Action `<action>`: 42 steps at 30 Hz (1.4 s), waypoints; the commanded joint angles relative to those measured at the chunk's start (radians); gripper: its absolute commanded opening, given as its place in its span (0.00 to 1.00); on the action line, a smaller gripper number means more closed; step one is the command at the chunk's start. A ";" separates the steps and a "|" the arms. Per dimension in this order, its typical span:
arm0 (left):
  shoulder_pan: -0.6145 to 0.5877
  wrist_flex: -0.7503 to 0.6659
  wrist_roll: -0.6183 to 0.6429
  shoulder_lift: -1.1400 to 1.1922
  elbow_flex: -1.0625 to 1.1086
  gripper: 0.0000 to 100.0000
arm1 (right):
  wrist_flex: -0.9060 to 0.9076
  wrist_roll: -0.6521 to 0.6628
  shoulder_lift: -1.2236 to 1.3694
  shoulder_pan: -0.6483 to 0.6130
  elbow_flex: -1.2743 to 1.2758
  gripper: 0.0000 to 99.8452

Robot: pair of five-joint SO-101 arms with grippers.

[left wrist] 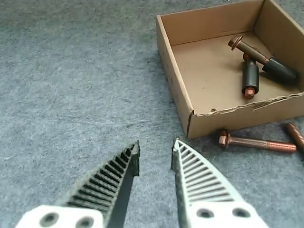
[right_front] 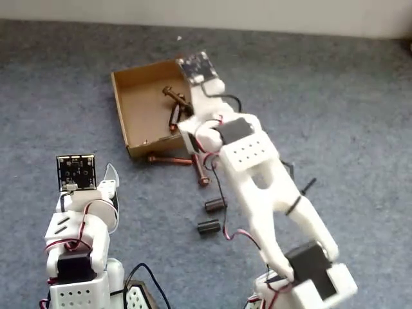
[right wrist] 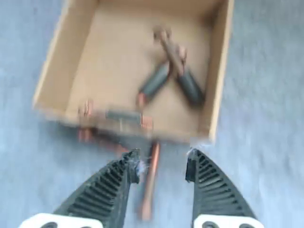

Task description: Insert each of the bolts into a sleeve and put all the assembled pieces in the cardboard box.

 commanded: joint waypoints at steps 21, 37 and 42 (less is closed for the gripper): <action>-0.015 -0.023 0.008 -0.007 -0.004 0.13 | 0.288 0.681 -0.021 -0.102 0.263 0.15; -0.015 -0.023 0.008 -0.007 -0.002 0.13 | 0.068 0.681 0.188 -0.088 0.262 0.15; -0.015 -0.023 0.008 -0.007 -0.002 0.13 | 0.056 0.681 0.188 -0.088 0.283 0.15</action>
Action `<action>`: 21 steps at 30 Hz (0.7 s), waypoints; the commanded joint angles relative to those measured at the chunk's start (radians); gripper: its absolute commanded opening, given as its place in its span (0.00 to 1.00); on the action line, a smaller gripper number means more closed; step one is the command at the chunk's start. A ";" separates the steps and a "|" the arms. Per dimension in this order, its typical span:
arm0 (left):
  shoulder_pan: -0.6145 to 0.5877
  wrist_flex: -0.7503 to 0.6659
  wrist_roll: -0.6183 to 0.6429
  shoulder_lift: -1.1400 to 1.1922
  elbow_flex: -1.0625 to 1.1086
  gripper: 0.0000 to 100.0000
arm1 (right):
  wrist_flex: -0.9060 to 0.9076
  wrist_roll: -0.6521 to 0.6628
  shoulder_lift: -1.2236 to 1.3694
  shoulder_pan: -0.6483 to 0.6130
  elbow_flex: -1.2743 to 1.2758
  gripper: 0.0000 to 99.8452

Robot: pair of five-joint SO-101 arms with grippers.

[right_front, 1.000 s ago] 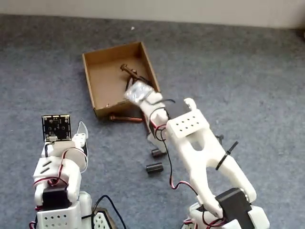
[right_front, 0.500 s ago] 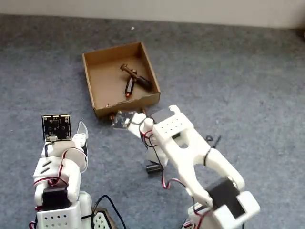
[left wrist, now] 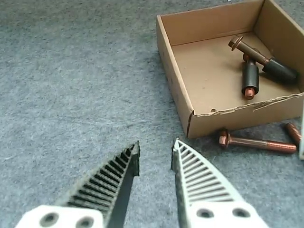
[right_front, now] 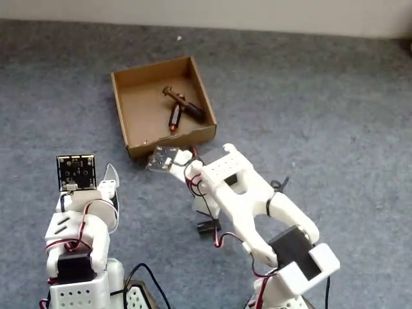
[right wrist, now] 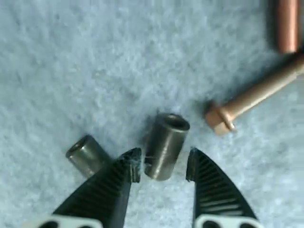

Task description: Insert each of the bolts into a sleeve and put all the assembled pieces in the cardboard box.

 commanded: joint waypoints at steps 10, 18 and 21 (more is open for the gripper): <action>-0.015 -0.023 0.008 -0.007 -0.002 0.13 | -0.147 0.003 -0.013 0.008 0.091 0.11; -0.008 -0.023 0.008 -0.007 -0.004 0.13 | -0.045 -0.198 -0.139 0.091 0.062 0.00; -0.008 -0.023 0.008 -0.005 -0.028 0.12 | 0.005 -0.305 -0.274 0.140 0.058 0.00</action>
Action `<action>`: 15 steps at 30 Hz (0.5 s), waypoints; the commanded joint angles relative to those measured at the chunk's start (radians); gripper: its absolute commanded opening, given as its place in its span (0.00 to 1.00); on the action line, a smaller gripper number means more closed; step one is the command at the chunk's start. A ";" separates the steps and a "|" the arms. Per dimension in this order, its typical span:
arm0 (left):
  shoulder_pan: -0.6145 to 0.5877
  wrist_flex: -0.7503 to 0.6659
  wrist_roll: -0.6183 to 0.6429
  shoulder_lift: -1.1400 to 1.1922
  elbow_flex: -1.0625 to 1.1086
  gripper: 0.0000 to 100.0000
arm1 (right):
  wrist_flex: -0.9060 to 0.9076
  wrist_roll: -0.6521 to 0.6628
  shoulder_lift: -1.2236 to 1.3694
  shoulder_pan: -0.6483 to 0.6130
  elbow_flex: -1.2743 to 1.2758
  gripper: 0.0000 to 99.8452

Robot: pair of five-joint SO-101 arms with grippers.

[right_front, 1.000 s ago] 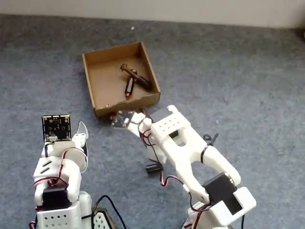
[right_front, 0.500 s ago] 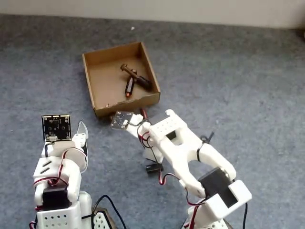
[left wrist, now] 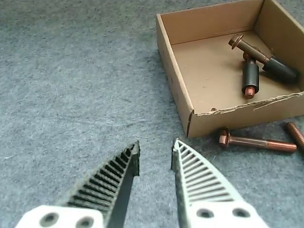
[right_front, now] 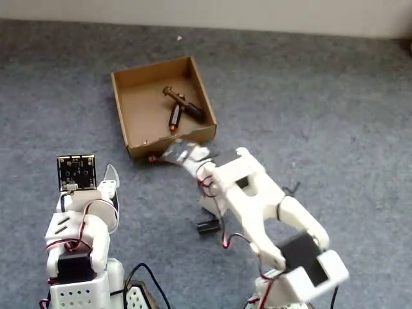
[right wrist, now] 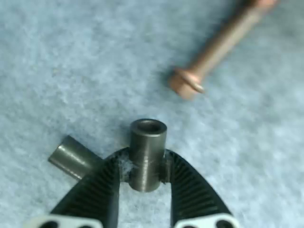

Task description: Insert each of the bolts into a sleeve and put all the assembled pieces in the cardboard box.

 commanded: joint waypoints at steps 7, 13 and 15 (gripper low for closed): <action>0.082 0.006 -0.040 0.005 -0.157 0.12 | 0.065 -0.384 -0.371 0.191 0.022 0.00; 0.231 0.103 -0.069 0.007 -0.254 0.08 | 0.035 -0.574 -0.380 0.265 0.068 0.00; 0.252 0.106 -0.069 0.038 -0.280 0.08 | -0.016 -0.635 -0.380 0.282 0.102 0.00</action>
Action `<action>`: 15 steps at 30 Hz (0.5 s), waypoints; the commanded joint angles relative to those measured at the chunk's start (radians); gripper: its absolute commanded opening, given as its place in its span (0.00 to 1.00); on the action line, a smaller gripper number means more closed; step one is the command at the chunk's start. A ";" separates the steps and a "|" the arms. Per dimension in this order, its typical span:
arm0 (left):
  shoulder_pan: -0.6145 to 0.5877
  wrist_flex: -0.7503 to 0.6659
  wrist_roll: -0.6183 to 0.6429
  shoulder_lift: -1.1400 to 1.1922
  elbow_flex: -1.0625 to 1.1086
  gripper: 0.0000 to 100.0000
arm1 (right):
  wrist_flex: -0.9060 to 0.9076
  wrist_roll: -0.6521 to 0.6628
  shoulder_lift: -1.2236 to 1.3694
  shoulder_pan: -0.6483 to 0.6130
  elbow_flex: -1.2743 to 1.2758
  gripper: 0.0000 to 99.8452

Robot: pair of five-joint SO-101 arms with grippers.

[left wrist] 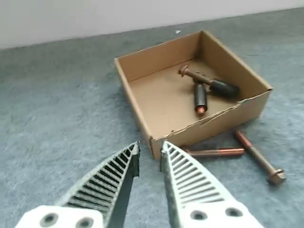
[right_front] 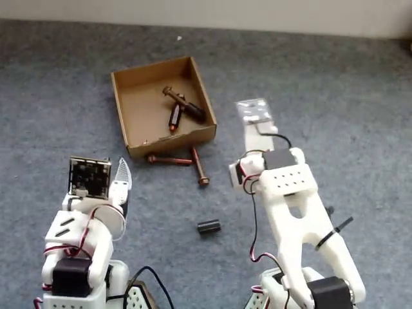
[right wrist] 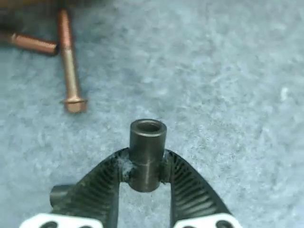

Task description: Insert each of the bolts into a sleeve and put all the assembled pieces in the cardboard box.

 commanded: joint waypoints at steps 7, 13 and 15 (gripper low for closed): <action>0.119 0.054 -0.014 0.464 -0.298 0.08 | -0.209 -0.227 -0.050 0.059 0.157 0.00; 0.182 0.158 0.060 0.928 -0.567 0.08 | -0.280 -0.232 -0.041 0.136 0.177 0.00; 0.206 0.181 0.118 1.055 -0.645 0.08 | -0.278 -0.232 -0.041 0.136 0.177 0.00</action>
